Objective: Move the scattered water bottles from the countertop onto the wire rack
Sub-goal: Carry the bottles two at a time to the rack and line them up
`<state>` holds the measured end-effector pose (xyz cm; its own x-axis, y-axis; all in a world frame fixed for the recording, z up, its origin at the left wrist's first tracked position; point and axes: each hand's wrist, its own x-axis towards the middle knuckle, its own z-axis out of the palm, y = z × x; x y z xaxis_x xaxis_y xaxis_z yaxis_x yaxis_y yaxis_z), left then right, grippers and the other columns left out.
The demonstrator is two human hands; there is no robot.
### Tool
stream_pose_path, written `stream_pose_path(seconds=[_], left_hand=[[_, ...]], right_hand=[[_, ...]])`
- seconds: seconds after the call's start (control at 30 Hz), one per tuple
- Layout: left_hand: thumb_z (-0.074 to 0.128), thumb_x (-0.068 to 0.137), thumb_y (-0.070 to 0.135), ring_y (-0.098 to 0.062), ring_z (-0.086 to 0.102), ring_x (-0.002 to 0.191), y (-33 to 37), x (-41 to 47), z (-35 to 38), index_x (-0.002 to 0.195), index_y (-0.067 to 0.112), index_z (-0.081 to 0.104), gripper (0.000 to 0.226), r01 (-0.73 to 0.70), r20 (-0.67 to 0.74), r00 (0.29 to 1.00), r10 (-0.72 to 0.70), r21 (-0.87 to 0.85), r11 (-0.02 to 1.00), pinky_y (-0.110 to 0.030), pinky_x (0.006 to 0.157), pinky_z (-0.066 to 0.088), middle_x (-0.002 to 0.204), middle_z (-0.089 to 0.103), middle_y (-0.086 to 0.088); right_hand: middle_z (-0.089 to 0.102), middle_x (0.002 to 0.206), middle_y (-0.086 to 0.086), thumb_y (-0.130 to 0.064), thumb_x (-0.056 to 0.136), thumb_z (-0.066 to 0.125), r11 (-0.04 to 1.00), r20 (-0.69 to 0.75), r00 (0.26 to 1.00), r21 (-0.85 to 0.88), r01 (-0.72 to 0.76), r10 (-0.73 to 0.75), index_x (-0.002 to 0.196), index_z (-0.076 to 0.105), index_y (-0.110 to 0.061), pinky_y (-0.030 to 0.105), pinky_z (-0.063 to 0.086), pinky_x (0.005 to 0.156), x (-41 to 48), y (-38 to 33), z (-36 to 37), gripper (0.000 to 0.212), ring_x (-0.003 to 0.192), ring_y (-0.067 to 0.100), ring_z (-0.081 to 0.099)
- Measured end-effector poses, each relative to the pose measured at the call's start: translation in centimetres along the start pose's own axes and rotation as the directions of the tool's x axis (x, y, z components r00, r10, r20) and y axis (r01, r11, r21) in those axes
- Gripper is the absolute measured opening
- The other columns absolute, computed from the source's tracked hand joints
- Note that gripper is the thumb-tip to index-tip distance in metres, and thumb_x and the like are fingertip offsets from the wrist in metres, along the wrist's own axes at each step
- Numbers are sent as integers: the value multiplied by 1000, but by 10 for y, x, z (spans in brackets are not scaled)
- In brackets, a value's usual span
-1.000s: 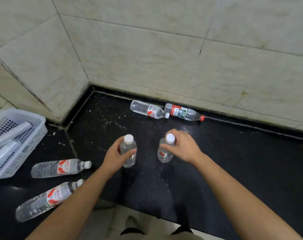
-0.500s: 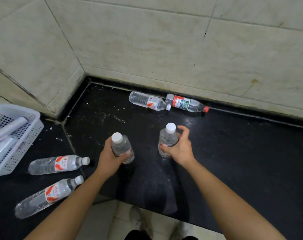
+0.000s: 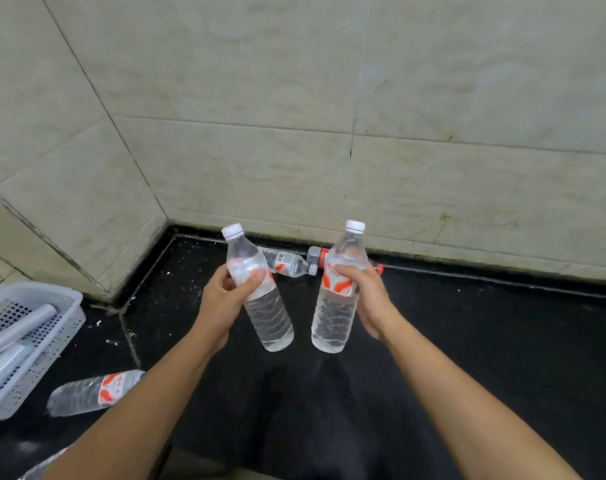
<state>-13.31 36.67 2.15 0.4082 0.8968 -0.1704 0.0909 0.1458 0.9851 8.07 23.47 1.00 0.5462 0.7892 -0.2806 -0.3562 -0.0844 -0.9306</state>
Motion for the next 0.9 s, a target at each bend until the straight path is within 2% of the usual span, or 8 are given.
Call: stream_pose_path(seconds=[0.17,0.27,0.3,0.43,0.53,0.63,0.77,0.9], left_hand=[[77,75,36,-22,73,92,51,-14,31,120,12,63,53,-60,90,993,75,-166,984,-39,81,57,105,75,-9],[74,79,37,-33,69,100,61,-19,38,123,12,61,52,-43,187,978,88,-233,972,-51,92,56,107,71,-14],[73,80,39,-34,67,100,64,-21,41,122,12,61,52,-31,218,972,86,-245,969,-52,92,56,106,70,-13],[72,78,42,-26,66,94,66,-28,51,129,7,57,64,25,357,931,70,-257,966,-44,87,55,107,68,-13],[72,79,38,-21,68,91,62,-34,66,131,7,55,63,58,478,875,75,-258,964,-39,84,56,106,70,-10],[75,82,34,-19,71,86,54,-48,89,127,9,58,54,104,591,804,62,-242,965,-34,75,58,101,73,-9],[83,74,41,-23,70,92,41,-82,126,127,10,58,66,123,701,713,30,-167,978,-41,81,58,109,69,-15],[89,65,45,-40,70,100,36,-139,167,120,11,56,72,139,789,614,7,-117,983,-54,87,58,113,69,-23]], right_hand=[[75,84,7,-34,96,64,988,71,994,135,73,-83,110,63,-7,32,57,71,-17,-42,-1,30,73,18,72],[71,87,12,-57,84,68,982,6,993,148,114,-116,117,62,-4,33,56,68,-32,-55,-1,63,72,21,69],[68,86,14,-62,81,68,978,-1,992,164,126,-128,115,62,-6,33,57,66,-37,-57,-1,66,71,22,67],[66,93,17,-80,65,73,972,-109,982,163,171,-154,115,63,-9,35,54,70,-66,-53,-7,87,75,23,66],[70,94,14,-81,59,76,969,-219,958,119,215,-186,121,64,-5,34,53,70,-95,-48,-18,99,76,22,69],[70,93,14,-80,64,73,962,-352,913,95,256,-208,121,64,-2,33,54,68,-137,-41,-30,97,75,22,68],[72,94,14,-71,78,67,961,-533,822,58,271,-200,122,64,-1,38,56,77,-204,-31,-53,83,80,23,69],[75,89,5,-72,68,73,956,-653,715,-50,290,-250,107,65,-12,37,58,83,-277,-27,-78,71,81,20,72]])
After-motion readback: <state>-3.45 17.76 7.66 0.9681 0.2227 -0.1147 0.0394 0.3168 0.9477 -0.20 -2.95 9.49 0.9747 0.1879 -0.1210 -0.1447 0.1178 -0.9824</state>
